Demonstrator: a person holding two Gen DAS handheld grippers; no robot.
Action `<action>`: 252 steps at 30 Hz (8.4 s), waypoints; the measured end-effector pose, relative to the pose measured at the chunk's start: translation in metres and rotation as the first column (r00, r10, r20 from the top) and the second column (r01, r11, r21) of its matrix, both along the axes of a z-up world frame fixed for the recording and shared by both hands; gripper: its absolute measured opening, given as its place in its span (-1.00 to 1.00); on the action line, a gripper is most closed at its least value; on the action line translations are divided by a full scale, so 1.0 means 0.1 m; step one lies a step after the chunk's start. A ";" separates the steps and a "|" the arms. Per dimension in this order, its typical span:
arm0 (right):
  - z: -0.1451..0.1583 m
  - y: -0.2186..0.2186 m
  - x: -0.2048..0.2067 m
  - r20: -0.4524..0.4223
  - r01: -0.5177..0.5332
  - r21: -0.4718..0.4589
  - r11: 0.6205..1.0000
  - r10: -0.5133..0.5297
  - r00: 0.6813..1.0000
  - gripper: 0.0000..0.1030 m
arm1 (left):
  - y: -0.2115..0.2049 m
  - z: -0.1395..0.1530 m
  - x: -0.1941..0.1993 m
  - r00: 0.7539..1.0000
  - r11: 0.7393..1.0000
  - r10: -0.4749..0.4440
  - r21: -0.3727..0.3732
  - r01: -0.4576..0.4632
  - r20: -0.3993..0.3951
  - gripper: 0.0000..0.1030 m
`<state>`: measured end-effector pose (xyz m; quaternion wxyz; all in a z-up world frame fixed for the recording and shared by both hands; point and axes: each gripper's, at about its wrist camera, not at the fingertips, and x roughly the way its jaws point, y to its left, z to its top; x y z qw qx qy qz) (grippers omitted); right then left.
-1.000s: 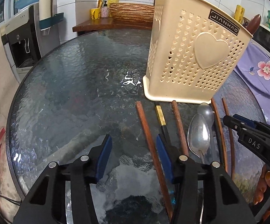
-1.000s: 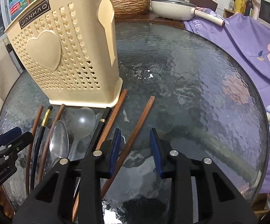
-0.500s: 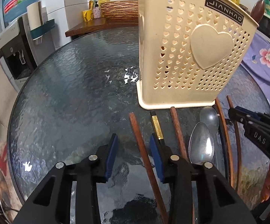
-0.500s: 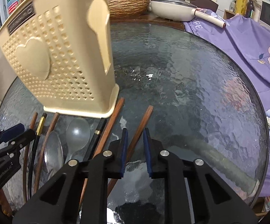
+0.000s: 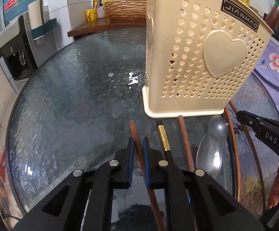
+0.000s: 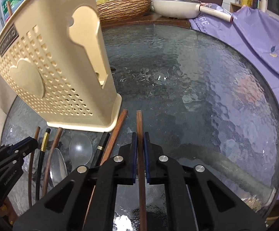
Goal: Organize utensils
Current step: 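Close the left tool on another brown wooden chopstick, then lift the chopstick with the left tool over the holder, then drop the chopstick into the holder by opening the left tool, then move both tools down toward the remaining utensils beside the holder, then close the left tool on a gold-tipped black chopstick while the right tool closes on a brown wooden chopstick, then lift both held chopsticks up over the cream holder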
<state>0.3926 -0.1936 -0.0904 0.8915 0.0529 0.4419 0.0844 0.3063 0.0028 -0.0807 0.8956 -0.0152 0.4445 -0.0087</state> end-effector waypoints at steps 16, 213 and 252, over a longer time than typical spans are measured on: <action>0.21 -0.08 -0.21 0.096 -0.023 0.060 0.998 0.017 0.995 -0.86 | 0.19 0.13 0.05 0.999 0.988 0.008 -0.155 0.000 0.050 -0.86; 0.04 0.28 0.06 0.002 -0.134 -0.151 0.979 0.136 0.991 -0.86 | -0.14 -0.02 0.04 0.998 0.997 -0.062 -0.053 0.063 0.011 -0.83; 1.47 -0.24 -1.32 0.434 -0.275 0.152 0.949 0.185 0.882 -0.86 | 0.07 1.30 -0.62 0.925 0.957 -0.092 -0.224 0.185 0.370 -0.87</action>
